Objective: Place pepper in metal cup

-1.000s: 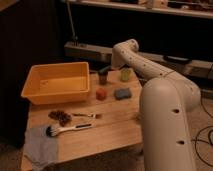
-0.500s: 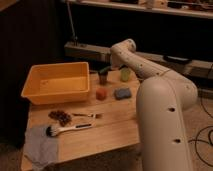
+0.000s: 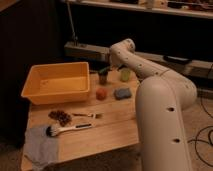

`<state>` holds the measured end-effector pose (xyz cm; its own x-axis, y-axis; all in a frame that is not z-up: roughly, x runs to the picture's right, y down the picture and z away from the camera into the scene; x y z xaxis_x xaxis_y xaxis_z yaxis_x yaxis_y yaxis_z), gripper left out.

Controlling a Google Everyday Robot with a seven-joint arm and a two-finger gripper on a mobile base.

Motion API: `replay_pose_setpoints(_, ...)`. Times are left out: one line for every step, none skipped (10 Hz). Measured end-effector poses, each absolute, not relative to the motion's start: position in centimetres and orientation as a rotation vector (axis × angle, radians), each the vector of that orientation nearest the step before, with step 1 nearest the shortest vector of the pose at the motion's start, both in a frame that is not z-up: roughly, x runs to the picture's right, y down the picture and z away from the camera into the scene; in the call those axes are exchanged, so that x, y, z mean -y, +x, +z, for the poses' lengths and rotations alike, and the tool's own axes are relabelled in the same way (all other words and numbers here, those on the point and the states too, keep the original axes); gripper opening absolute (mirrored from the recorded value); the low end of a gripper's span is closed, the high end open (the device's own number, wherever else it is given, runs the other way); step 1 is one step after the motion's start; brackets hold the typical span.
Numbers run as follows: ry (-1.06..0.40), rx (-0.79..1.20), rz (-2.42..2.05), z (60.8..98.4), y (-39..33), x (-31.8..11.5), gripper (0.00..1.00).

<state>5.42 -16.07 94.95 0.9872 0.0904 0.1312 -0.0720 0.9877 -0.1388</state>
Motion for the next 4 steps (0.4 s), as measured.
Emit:
replay_pose_setpoints(-0.134,0.14,0.081,94.84,5.3,16.11,0.8)
replay_pose_setpoints(-0.136,0.146,0.081,94.71,5.01,16.04,0.8)
replay_pose_setpoints(-0.134,0.149,0.078,94.59,4.91,16.1,0.8)
replay_pose_setpoints(-0.143,0.167,0.084,94.35,4.82,16.26,0.8)
